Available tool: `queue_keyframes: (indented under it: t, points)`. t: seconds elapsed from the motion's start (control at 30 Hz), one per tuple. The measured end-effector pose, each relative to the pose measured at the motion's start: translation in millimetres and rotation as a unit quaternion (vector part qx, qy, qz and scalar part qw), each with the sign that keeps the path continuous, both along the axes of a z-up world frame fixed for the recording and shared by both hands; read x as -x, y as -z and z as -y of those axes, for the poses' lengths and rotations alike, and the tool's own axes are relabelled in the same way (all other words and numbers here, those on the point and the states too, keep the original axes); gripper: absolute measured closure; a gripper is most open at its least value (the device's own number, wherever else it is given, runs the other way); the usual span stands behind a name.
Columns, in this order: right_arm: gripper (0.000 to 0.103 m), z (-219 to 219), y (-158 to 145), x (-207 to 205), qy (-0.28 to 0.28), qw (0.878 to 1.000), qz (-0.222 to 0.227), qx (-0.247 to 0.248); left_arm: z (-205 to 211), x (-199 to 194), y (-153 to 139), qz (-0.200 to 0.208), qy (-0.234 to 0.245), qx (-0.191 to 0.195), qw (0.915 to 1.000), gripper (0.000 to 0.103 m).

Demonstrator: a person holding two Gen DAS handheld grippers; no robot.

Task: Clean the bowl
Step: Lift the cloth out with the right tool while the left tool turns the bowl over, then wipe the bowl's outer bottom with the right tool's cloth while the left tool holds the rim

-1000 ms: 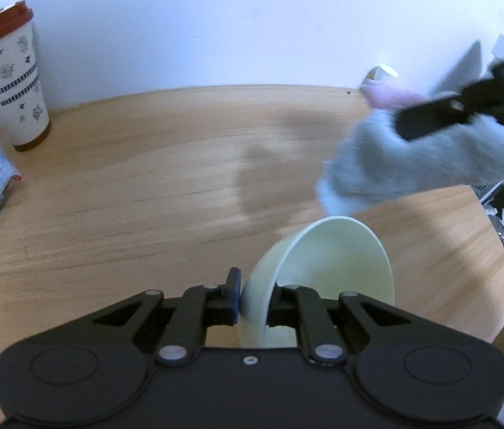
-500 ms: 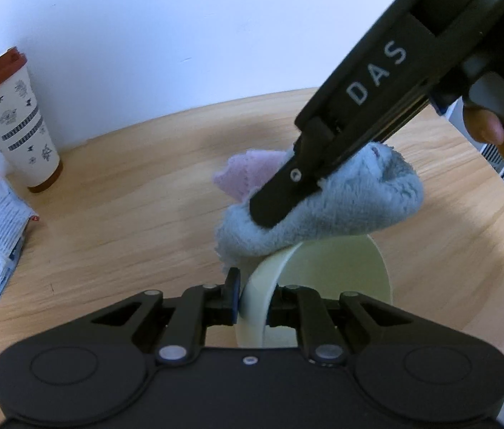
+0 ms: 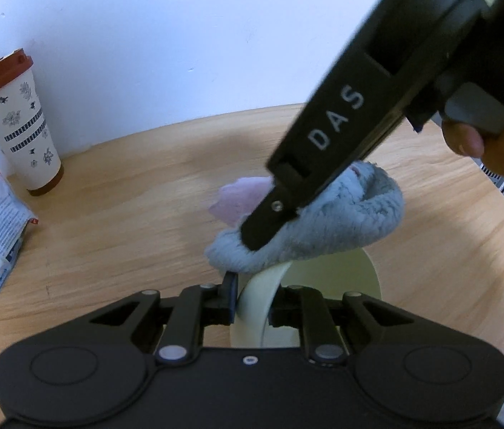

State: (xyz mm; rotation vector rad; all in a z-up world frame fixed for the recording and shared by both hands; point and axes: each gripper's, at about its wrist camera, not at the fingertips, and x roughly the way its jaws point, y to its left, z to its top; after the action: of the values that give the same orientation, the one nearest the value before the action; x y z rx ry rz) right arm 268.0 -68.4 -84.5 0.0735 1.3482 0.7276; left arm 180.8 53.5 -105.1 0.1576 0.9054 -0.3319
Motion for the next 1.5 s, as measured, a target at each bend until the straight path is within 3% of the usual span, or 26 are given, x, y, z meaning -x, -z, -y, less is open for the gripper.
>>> queue_keyframes:
  t: [0.23,0.53,0.7,1.0,1.13,1.5]
  points:
    - [0.083,34.3,28.5,-5.0,0.059,0.998,-0.034,0.015,-4.8,2.7,-0.4,0.001,-0.005,0.002,1.0000,0.089]
    - [0.083,71.8,70.3,7.1,0.123,0.987,-0.104,-0.008,-9.1,4.0,-0.3,-0.001,-0.012,0.015,0.9998,0.089]
    - [0.083,69.1,63.2,-3.2,0.142,0.983,-0.110,-0.038,-17.9,4.6,1.8,-0.005,-0.033,0.032,0.9989,0.089]
    - [0.083,22.2,38.6,-15.2,0.107,0.983,-0.111,-0.103,-17.3,9.4,2.3,0.005,-0.029,0.027,0.9992,0.089]
    - [0.083,11.3,35.3,-13.4,0.088,0.986,-0.102,-0.099,-20.0,12.7,3.4,0.007,-0.030,0.033,0.9990,0.089]
    - [0.083,62.1,61.8,-2.5,0.148,0.977,-0.128,-0.089,-28.9,18.3,6.5,-0.006,-0.045,0.038,0.9983,0.089]
